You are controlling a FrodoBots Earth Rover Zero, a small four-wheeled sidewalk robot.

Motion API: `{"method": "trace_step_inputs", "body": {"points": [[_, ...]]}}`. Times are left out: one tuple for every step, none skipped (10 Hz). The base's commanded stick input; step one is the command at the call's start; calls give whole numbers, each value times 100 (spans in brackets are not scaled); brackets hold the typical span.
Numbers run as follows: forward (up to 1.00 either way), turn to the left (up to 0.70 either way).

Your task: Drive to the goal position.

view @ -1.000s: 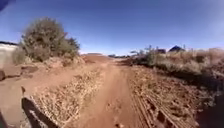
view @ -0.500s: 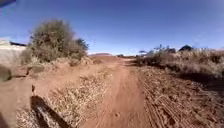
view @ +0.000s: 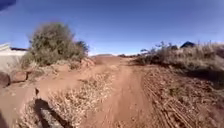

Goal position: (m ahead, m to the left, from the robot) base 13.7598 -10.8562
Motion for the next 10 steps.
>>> {"method": "trace_step_inputs", "body": {"points": [[50,0],[50,0],[50,0],[50,0],[50,0],[50,0],[50,0],[50,0],[50,0],[50,0]]}}
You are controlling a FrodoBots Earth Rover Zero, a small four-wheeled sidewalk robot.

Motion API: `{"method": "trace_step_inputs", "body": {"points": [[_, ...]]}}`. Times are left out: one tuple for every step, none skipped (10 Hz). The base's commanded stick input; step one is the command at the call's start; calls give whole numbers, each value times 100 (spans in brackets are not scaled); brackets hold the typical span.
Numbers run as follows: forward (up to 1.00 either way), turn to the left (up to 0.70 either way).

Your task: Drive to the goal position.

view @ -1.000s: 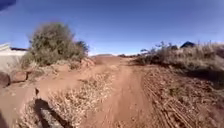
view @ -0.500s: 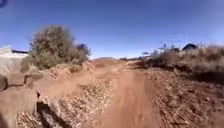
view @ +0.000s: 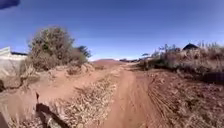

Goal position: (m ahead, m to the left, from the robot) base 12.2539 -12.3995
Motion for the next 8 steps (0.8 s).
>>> {"method": "trace_step_inputs", "body": {"points": [[50,0],[50,0],[50,0],[50,0],[50,0],[50,0],[50,0],[50,0]]}}
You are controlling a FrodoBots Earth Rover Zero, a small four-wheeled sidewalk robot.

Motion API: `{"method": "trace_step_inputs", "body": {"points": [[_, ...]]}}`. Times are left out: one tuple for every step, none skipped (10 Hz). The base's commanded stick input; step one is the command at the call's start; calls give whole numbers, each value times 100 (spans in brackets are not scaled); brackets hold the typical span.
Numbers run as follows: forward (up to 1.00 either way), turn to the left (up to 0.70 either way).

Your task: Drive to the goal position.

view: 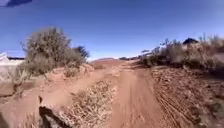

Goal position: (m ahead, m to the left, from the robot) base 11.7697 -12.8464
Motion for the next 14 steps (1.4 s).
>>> {"method": "trace_step_inputs", "body": {"points": [[50,0],[50,0],[50,0],[50,0],[50,-20],[50,-41],[50,-50],[50,-50],[50,-49],[50,-46],[50,-33],[50,-40],[50,-27],[50,-11]]}}
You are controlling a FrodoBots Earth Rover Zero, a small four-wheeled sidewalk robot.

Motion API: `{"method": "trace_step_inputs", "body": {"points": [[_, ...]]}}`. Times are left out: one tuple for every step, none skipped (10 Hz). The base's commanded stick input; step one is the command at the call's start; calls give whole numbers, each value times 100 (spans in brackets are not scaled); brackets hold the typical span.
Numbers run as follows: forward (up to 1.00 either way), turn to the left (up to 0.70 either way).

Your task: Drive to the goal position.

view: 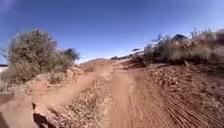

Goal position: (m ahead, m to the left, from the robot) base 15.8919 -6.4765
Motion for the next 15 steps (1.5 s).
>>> {"method": "trace_step_inputs", "body": {"points": [[50,-9],[50,-2],[50,0],[50,0],[50,0],[50,0],[50,0],[50,0],[50,0],[50,7],[50,45],[50,50],[50,50],[50,15],[50,37]]}}
